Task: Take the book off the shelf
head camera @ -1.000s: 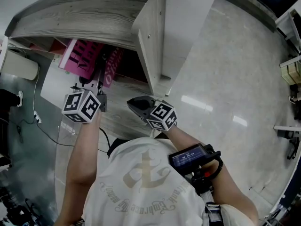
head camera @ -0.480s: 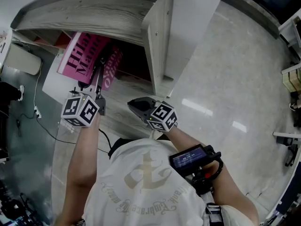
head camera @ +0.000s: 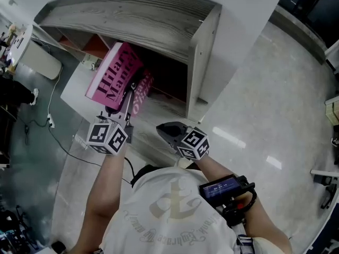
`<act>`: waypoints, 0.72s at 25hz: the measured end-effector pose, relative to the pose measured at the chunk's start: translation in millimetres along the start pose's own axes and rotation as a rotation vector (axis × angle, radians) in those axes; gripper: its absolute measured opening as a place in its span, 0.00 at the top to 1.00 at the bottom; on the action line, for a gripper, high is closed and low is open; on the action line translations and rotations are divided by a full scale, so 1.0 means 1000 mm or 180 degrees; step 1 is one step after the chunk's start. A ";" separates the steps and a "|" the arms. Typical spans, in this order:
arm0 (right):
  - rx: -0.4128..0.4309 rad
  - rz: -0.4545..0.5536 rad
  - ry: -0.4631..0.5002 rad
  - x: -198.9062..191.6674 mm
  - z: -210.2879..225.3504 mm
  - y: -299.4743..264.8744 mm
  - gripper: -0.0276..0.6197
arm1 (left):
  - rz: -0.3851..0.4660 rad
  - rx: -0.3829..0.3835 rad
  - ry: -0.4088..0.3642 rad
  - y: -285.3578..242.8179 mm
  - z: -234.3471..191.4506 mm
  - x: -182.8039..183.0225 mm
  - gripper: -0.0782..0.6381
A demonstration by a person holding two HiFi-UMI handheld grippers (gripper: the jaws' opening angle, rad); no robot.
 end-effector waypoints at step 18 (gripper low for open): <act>0.0299 -0.0140 0.0102 -0.004 -0.028 -0.023 0.95 | 0.0002 0.0427 0.0123 0.076 -0.031 -0.029 0.67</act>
Point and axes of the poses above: the fingertips, and each gripper's own axes: y backward along the fingers, z to its right, x out of its top, the point moved 2 cm from there along y, backward along the fingers, and after that the axes turned 12 degrees about x, right-handed, at the moved point
